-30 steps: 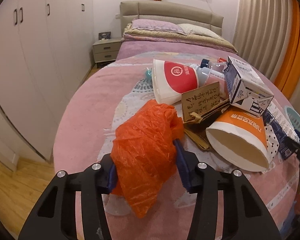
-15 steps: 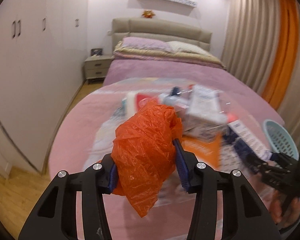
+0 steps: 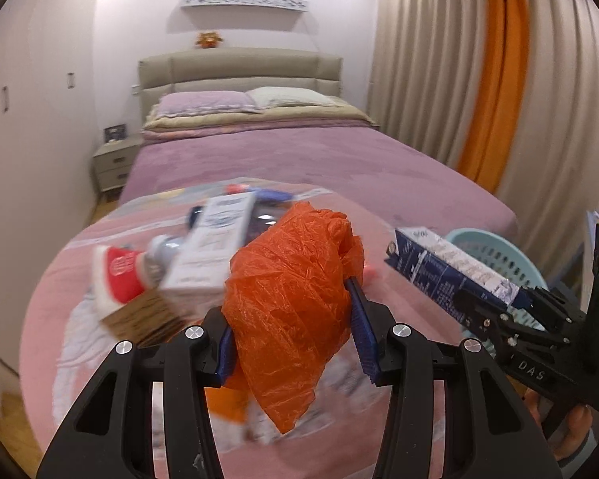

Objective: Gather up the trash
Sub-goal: 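Carry the bag and carton to the blue basket and release both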

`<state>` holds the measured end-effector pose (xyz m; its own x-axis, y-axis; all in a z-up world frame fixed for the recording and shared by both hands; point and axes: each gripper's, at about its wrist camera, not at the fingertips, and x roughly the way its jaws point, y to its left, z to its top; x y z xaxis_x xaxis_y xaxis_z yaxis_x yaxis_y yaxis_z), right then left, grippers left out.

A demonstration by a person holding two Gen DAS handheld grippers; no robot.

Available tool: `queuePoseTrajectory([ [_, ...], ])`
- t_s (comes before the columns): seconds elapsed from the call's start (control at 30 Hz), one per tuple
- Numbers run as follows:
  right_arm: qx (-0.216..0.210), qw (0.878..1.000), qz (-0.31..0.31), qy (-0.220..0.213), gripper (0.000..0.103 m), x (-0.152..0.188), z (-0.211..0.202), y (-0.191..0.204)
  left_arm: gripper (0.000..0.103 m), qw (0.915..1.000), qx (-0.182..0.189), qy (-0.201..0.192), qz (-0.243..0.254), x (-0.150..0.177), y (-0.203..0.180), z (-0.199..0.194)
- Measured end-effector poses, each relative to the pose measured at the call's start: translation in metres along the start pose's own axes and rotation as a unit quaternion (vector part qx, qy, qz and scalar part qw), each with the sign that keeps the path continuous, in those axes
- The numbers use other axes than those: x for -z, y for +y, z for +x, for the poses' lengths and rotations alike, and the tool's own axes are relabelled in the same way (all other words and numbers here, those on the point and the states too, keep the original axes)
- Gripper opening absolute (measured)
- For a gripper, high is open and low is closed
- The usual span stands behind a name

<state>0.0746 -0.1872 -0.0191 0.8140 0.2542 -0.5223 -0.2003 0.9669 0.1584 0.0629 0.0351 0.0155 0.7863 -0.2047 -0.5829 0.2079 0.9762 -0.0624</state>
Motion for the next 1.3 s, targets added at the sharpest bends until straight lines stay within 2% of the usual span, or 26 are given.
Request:
queuePoseTrajectory([
  [0.13, 0.026, 0.999, 0.020, -0.021, 0.053, -0.008, -0.015, -0.028, 0.046, 0.9994, 0.026, 0.006, 0.021, -0.005, -0.030, 0.013],
  [0.3, 0.093, 0.993, 0.056, -0.036, 0.053, -0.006, -0.029, -0.078, 0.046, 0.9959, 0.079, 0.017, 0.041, -0.014, -0.075, 0.041],
  [0.4, 0.134, 0.987, 0.091, -0.015, 0.053, 0.003, -0.025, -0.112, 0.046, 0.9908, 0.119, 0.042, 0.049, -0.019, -0.110, 0.073],
  [0.5, 0.170, 0.977, 0.129, 0.021, 0.053, 0.015, -0.015, -0.146, 0.046, 0.9858, 0.142, 0.072, 0.053, -0.023, -0.137, 0.108],
  [0.6, 0.188, 0.967, 0.160, 0.061, 0.054, 0.028, -0.003, -0.173, 0.046, 0.9810, 0.156, 0.102, 0.055, -0.020, -0.161, 0.141],
  [0.7, 0.193, 0.961, 0.181, 0.080, 0.054, 0.045, 0.000, -0.189, 0.047, 0.9774, 0.161, 0.118, 0.070, -0.016, -0.186, 0.160],
  [0.77, 0.195, 0.959, 0.187, 0.084, 0.057, 0.045, 0.003, -0.191, 0.055, 0.9772, 0.156, 0.118, 0.082, -0.012, -0.197, 0.162],
  [0.8, 0.197, 0.957, 0.193, 0.085, 0.058, 0.048, 0.002, -0.194, 0.068, 0.9776, 0.153, 0.118, 0.084, -0.010, -0.198, 0.162],
  [0.83, 0.194, 0.957, 0.196, 0.086, 0.061, 0.048, 0.002, -0.196, 0.071, 0.9778, 0.155, 0.114, 0.084, -0.009, -0.197, 0.161],
  [0.9, 0.192, 0.957, 0.200, 0.084, 0.065, 0.050, 0.003, -0.198, 0.071, 0.9767, 0.166, 0.108, 0.082, -0.007, -0.195, 0.155],
  [1.07, 0.185, 0.960, 0.200, 0.071, 0.066, 0.048, -0.003, -0.195, 0.071, 0.9791, 0.172, 0.085, 0.068, -0.008, -0.179, 0.129],
  [1.3, 0.154, 0.975, 0.156, 0.042, 0.066, 0.026, -0.012, -0.153, 0.071, 0.9864, 0.154, 0.027, 0.049, -0.015, -0.144, 0.073],
])
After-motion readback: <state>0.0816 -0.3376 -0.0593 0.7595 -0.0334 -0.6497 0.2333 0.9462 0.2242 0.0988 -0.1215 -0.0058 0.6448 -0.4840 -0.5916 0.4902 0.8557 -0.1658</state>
